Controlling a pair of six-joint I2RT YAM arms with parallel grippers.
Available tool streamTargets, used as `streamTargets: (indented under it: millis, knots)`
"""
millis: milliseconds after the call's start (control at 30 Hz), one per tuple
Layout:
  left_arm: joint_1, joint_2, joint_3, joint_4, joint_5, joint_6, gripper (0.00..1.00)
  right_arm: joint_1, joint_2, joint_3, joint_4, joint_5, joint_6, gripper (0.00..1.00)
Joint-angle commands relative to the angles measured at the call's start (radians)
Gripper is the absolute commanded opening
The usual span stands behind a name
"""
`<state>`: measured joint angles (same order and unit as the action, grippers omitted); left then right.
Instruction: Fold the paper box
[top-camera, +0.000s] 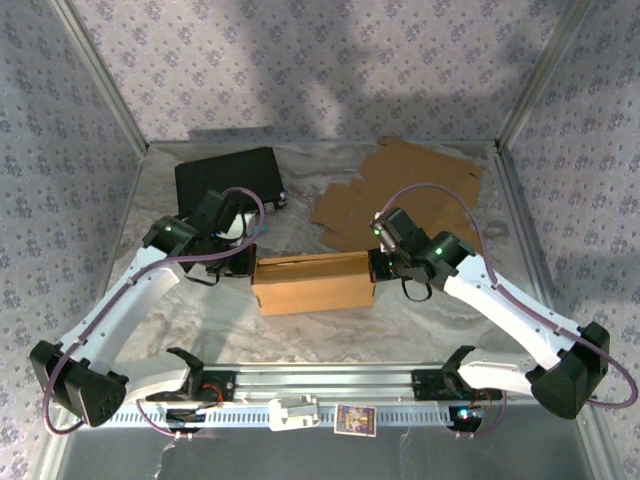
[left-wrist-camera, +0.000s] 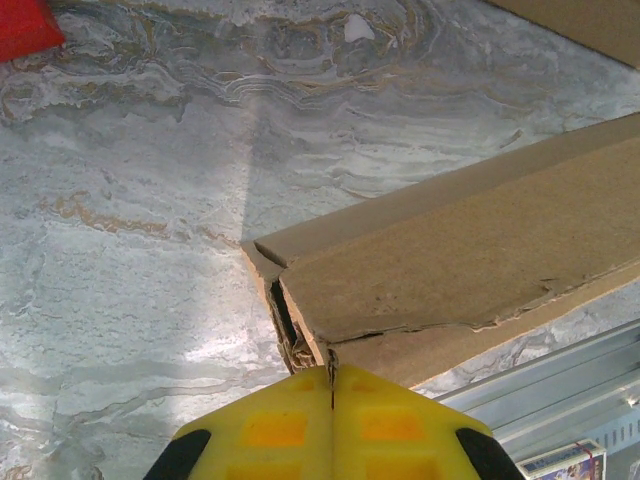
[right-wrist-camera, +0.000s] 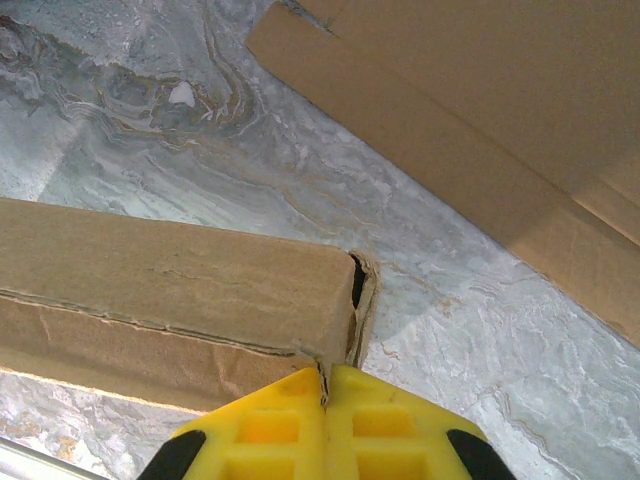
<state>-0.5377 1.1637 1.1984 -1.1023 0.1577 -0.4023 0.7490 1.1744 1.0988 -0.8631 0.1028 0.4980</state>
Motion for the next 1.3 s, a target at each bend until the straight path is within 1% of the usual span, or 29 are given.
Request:
streamTargets:
  millis: [0, 200, 367, 633, 800, 900, 1133, 1267]
  knots:
    - [-0.007, -0.027, -0.028, 0.008, 0.048, 0.001, 0.0, 0.013, 0.011, -0.013, -0.041, -0.002, 0.002, 0.0]
    - [-0.011, -0.099, -0.134, 0.065, 0.035, 0.02, 0.0, 0.026, -0.017, -0.05, -0.014, 0.025, -0.021, 0.0]
    - [-0.028, -0.174, -0.219, 0.115, 0.031, 0.012, 0.0, 0.042, -0.073, -0.115, 0.037, 0.044, -0.055, 0.0]
    - [-0.074, -0.183, -0.275, 0.13, -0.018, -0.015, 0.0, 0.055, -0.084, -0.156, 0.044, 0.046, -0.082, 0.0]
    - [-0.087, -0.17, -0.269, 0.119, -0.05, -0.021, 0.0, 0.056, -0.085, -0.111, -0.003, 0.042, -0.063, 0.0]
    - [-0.088, -0.17, -0.269, 0.118, -0.059, -0.025, 0.0, 0.051, -0.097, -0.067, -0.039, 0.013, -0.033, 0.09]
    - [-0.092, -0.146, -0.249, 0.122, -0.063, -0.018, 0.0, 0.0, -0.124, -0.001, -0.074, -0.202, 0.008, 0.38]
    - [-0.094, -0.142, -0.241, 0.122, -0.063, -0.018, 0.0, -0.037, -0.131, 0.05, -0.121, -0.265, 0.042, 0.47]
